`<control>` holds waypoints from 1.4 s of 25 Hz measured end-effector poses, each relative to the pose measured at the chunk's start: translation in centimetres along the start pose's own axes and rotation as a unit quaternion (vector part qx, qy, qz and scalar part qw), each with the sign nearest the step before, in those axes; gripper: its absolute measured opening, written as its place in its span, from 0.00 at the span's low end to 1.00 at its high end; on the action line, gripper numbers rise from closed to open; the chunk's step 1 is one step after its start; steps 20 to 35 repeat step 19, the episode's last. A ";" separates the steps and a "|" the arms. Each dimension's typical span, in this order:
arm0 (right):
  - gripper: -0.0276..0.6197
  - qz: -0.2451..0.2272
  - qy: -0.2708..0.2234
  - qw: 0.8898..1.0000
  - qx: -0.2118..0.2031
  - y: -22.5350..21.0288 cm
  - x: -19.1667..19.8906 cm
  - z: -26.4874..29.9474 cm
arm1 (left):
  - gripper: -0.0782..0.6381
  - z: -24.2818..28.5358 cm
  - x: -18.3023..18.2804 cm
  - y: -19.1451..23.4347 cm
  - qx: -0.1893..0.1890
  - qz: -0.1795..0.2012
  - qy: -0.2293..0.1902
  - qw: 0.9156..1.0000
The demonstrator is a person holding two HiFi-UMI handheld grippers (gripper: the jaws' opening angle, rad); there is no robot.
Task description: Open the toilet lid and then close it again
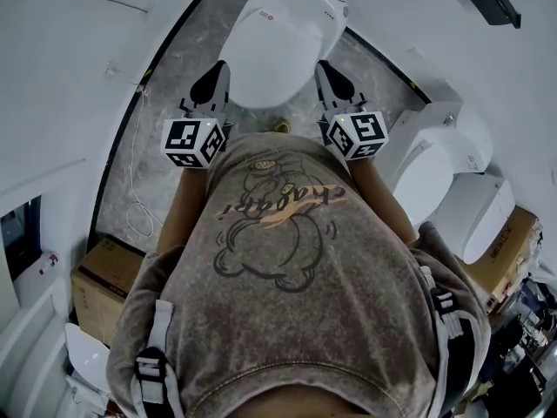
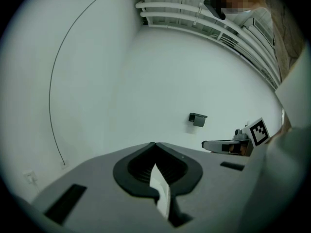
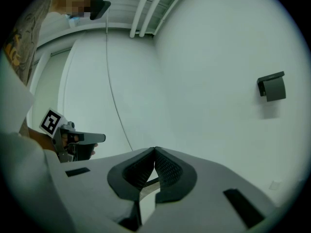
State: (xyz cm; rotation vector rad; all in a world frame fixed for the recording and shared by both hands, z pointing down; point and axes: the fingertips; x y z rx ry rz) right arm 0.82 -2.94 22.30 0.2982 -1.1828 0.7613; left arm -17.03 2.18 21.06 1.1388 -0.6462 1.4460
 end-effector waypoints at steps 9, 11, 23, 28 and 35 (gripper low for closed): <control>0.08 0.004 -0.010 1.000 0.005 0.6 -0.1 0.8 | 0.12 -0.1 -0.3 0.9 0.002 -0.001 0.001 1.000; 0.08 0.004 -0.010 1.000 0.007 0.8 -0.1 0.9 | 0.12 -0.2 -0.4 1.3 0.002 -0.003 -0.001 1.000; 0.08 0.008 -0.010 1.000 0.014 1.0 -0.2 1.4 | 0.12 -0.1 -0.5 2.3 0.003 -0.007 0.000 1.000; 0.08 0.008 -0.010 1.000 0.014 1.0 -0.2 1.4 | 0.12 -0.1 -0.5 2.3 0.003 -0.007 0.000 1.000; 0.08 0.008 -0.010 1.000 0.014 1.0 -0.2 1.4 | 0.12 -0.1 -0.5 2.3 0.003 -0.007 0.000 1.000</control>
Point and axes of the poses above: the fingertips, and each gripper's own axes: z forward along the fingers, y to its left, x out of its underside, and after that the axes turned 12 degrees about y, right-handed
